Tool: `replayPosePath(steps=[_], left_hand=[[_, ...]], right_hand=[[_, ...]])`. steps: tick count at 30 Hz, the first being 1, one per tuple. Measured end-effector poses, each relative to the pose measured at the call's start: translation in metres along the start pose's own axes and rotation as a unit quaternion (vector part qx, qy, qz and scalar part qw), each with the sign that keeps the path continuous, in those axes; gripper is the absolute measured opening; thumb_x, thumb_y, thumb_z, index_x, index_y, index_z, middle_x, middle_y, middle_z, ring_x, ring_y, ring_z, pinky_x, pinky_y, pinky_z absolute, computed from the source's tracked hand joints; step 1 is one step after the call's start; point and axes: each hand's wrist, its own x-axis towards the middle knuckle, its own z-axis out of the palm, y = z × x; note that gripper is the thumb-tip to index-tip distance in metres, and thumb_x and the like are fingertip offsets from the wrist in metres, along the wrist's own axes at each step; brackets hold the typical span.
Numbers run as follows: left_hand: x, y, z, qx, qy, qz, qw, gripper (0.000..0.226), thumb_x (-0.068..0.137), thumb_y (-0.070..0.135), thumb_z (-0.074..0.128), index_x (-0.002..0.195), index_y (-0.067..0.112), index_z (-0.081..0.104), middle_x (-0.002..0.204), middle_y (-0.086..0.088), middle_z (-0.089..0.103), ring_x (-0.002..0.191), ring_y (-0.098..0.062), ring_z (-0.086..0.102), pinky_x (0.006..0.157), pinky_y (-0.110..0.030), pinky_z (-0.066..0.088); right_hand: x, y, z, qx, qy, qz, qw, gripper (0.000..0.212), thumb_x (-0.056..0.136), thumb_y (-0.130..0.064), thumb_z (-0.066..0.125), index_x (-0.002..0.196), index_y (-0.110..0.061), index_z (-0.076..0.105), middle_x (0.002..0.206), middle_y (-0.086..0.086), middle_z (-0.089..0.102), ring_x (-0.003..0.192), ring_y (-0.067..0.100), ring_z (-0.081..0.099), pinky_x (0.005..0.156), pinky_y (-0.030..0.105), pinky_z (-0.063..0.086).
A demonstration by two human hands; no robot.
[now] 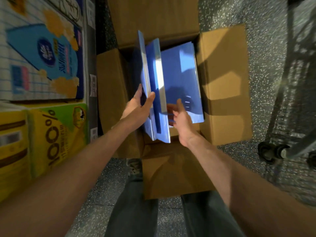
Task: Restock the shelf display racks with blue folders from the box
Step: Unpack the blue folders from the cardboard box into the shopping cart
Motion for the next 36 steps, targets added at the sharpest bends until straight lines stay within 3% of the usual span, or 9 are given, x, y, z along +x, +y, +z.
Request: replayPosePath(steps=[4,7,12,16,19,22,29,34,36], left_hand=[[-0.01,0.002,0.001,-0.024,0.003,-0.022,0.999,0.094,0.086,0.083,0.041,0.16,0.035,0.012,0.155,0.01,0.042,0.132,-0.014,0.05,0.099,-0.028,0.044],[-0.009,0.007,-0.004,-0.032,0.042,-0.062,0.997,0.099,0.083,0.076,0.058,0.159,0.029,0.015,0.149,0.001,0.051,0.128,-0.023,0.056,0.105,-0.039,0.047],[-0.011,0.01,-0.005,0.143,0.131,-0.092,0.977,0.058,0.102,0.043,0.052,0.148,0.01,0.036,0.137,-0.011,0.058,0.118,-0.03,0.062,0.085,-0.037,0.051],[-0.02,0.014,-0.01,0.191,0.16,-0.073,0.966,0.035,0.106,0.033,0.044,0.129,0.006,0.05,0.117,-0.012,0.064,0.098,-0.029,0.063,0.072,-0.034,0.042],[-0.036,0.025,-0.023,0.217,0.186,-0.07,0.956,0.021,0.106,0.031,0.043,0.107,0.011,0.051,0.096,-0.007,0.061,0.079,-0.02,0.055,0.066,-0.036,0.041],[-0.062,0.043,-0.035,0.221,0.171,-0.061,0.958,0.021,0.106,0.031,0.044,0.104,0.012,0.051,0.092,-0.004,0.058,0.074,-0.02,0.053,0.066,-0.036,0.042],[-0.152,0.132,-0.052,0.255,0.135,-0.052,0.956,0.029,0.103,0.034,0.044,0.108,0.007,0.052,0.111,-0.018,0.065,0.103,-0.039,0.064,0.081,-0.04,0.047],[-0.227,0.205,-0.067,0.233,0.125,-0.026,0.964,0.031,0.102,0.037,0.045,0.108,0.007,0.051,0.106,-0.017,0.066,0.097,-0.038,0.066,0.078,-0.04,0.051],[-0.263,0.245,-0.075,0.217,0.129,-0.006,0.968,0.026,0.1,0.037,0.047,0.101,0.011,0.049,0.103,-0.014,0.064,0.098,-0.037,0.066,0.079,-0.038,0.052]], right_hand=[[-0.017,0.003,0.018,0.008,-0.054,0.006,0.998,0.062,0.106,-0.05,0.018,0.123,-0.015,0.066,0.1,-0.006,0.067,0.083,0.004,0.061,0.055,0.01,0.049],[-0.024,0.005,0.025,0.028,-0.068,0.009,0.997,0.063,0.106,-0.051,0.016,0.126,-0.016,0.064,0.113,0.0,0.069,0.09,0.007,0.062,0.078,0.018,0.055],[-0.034,0.002,0.027,0.002,-0.082,0.014,0.997,0.067,0.103,-0.056,0.014,0.144,-0.017,0.049,0.135,0.011,0.061,0.121,0.029,0.059,0.103,0.043,0.046],[-0.048,0.007,0.02,-0.05,-0.085,-0.005,0.995,0.071,0.103,-0.057,0.012,0.146,-0.012,0.046,0.131,0.016,0.063,0.121,0.032,0.058,0.107,0.049,0.044],[-0.065,0.003,0.01,-0.072,-0.085,-0.017,0.994,0.071,0.103,-0.057,0.013,0.144,-0.012,0.048,0.127,0.016,0.066,0.118,0.032,0.059,0.101,0.047,0.045],[-0.088,-0.011,-0.005,-0.092,-0.083,-0.018,0.992,0.07,0.103,-0.056,0.014,0.144,-0.011,0.048,0.128,0.018,0.064,0.119,0.034,0.059,0.101,0.047,0.045],[-0.162,-0.072,-0.032,-0.094,-0.034,0.008,0.995,0.045,0.108,-0.043,0.028,0.12,-0.01,0.058,0.105,0.015,0.069,0.082,0.024,0.059,0.065,0.031,0.044],[-0.237,-0.112,-0.064,-0.193,-0.021,-0.087,0.977,0.029,0.103,-0.034,0.043,0.094,-0.015,0.062,0.102,0.011,0.071,0.091,0.028,0.065,0.088,0.044,0.055],[-0.271,-0.135,-0.085,-0.207,-0.003,-0.106,0.973,0.027,0.102,-0.031,0.045,0.094,-0.013,0.063,0.104,0.013,0.072,0.09,0.027,0.063,0.084,0.042,0.054]])
